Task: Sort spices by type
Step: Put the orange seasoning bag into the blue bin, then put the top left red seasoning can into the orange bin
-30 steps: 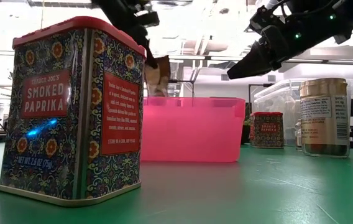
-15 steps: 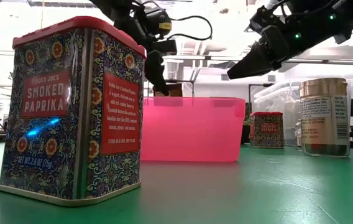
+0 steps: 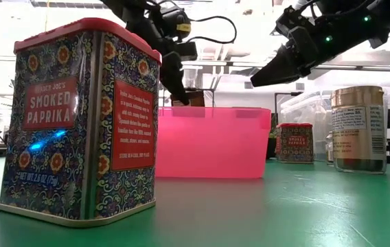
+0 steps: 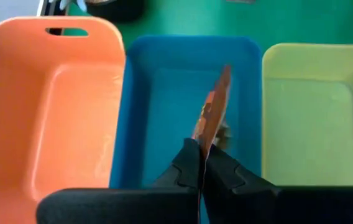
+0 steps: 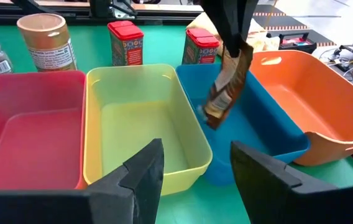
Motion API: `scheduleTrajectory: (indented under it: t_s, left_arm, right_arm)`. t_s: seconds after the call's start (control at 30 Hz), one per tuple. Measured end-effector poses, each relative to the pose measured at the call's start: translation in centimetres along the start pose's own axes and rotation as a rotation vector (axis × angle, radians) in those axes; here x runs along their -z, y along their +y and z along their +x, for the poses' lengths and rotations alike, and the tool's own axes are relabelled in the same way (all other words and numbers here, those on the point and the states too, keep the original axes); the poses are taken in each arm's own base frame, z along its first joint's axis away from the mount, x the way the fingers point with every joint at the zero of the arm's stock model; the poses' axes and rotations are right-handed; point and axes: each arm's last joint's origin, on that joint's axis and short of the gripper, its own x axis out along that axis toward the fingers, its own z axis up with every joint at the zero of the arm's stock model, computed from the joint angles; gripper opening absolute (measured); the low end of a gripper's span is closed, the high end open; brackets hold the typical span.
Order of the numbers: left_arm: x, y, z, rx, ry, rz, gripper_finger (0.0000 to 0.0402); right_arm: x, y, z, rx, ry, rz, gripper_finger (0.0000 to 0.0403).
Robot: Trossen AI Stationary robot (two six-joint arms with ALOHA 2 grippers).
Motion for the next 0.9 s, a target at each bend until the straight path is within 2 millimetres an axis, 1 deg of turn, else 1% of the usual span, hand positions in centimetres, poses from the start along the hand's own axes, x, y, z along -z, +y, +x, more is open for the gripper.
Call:
scheduleTrajectory:
  t_s: [0.07,0.13,0.4,0.5,0.57,0.63,0.73,0.8,0.9]
  left_arm:
    - [-0.1,-0.3,0.0,0.004,-0.005,-0.002,0.0005]
    - [-0.2,-0.5,0.0,0.010,-0.002,-0.004,0.0020]
    - [-0.3,-1.2,0.0,0.024,0.003,0.009,0.0129]
    - [-0.3,-1.2,-0.4,0.030,0.029,0.008,0.0158]
    - [-0.7,-1.1,-1.4,0.028,0.042,0.007,0.0168]
    - [-1.0,-1.0,-2.8,0.014,0.048,0.006,0.0171]
    - [-0.6,-0.9,-4.1,-0.036,0.124,0.009,0.0171]
    - [0.3,-0.9,-4.2,-0.064,0.212,-0.010,0.0171]
    - [2.4,-0.4,-3.1,-0.077,0.313,-0.077,0.0171]
  right_arm:
    - [0.0,0.0,0.0,0.000,0.000,0.000,0.0213]
    - [0.0,0.0,0.0,0.000,-0.001,0.001,0.0213]
    - [-0.2,0.2,-0.1,-0.010,-0.017,0.005,0.0213]
    - [-0.2,0.5,-0.2,-0.021,-0.026,0.003,0.0213]
    - [-0.2,0.6,-0.2,-0.027,-0.028,0.001,0.0213]
    - [-0.2,0.6,-0.2,-0.027,-0.028,-0.001,0.0213]
    - [-0.2,0.6,-0.2,-0.025,-0.022,-0.002,0.0213]
    - [-0.2,0.6,-0.2,-0.025,-0.021,-0.002,0.0213]
    - [-0.2,0.6,-0.2,-0.025,-0.020,-0.003,0.0213]
